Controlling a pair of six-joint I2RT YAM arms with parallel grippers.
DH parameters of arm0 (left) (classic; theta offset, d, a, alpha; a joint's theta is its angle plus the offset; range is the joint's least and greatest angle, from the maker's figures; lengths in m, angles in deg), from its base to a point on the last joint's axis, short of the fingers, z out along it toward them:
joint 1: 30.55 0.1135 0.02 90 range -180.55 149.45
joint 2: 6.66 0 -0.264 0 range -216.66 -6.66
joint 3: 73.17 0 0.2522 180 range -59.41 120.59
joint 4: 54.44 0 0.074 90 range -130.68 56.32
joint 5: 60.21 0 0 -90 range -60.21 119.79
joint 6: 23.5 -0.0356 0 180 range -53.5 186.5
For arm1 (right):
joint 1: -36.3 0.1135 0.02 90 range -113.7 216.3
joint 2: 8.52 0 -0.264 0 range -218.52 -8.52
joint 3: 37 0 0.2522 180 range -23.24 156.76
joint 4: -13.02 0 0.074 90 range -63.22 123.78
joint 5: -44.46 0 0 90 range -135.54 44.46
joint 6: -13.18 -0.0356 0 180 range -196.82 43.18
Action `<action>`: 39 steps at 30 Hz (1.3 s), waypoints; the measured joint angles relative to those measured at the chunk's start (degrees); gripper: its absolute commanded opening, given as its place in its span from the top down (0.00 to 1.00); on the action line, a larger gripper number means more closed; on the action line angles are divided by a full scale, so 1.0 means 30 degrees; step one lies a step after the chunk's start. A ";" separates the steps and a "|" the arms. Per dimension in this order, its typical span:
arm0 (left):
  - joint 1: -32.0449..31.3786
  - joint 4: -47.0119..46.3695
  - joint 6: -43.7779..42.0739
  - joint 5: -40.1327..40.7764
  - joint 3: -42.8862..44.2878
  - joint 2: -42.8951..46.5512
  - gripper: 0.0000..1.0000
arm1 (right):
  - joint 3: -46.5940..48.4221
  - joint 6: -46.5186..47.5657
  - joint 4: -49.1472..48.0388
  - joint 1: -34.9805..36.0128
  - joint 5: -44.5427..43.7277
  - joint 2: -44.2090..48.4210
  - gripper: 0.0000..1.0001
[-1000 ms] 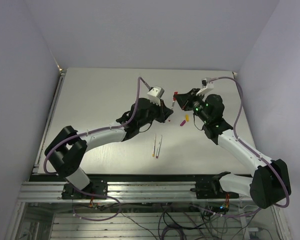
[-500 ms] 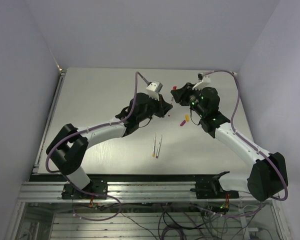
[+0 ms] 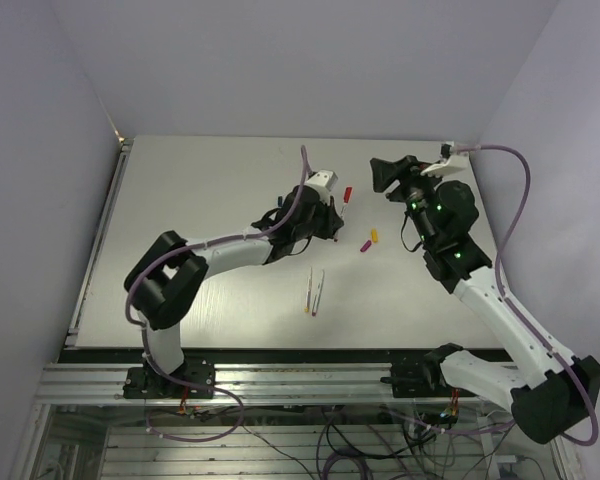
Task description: Insert the pens into the pen caps
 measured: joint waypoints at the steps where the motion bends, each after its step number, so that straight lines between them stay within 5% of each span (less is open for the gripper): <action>1: 0.0000 0.0372 -0.0022 0.0255 0.0430 -0.0437 0.93 | -0.0197 0.0000 0.0124 0.0000 -0.0335 0.0284 0.41; 11: 0.0459 0.5268 -0.0299 0.2594 0.6397 -0.5217 0.93 | -0.2222 -0.0590 0.2936 0.0000 -0.2477 0.1290 0.41; 25: 0.1741 0.8954 -0.0729 0.3934 0.9916 -0.8757 0.91 | -0.2470 -0.1071 0.3883 0.0000 -0.2863 0.1545 0.42; 39: 0.1938 1.0003 -0.0619 0.3934 1.1322 -0.9850 0.68 | -0.2732 -0.1479 0.4291 0.0000 -0.2849 0.1581 0.42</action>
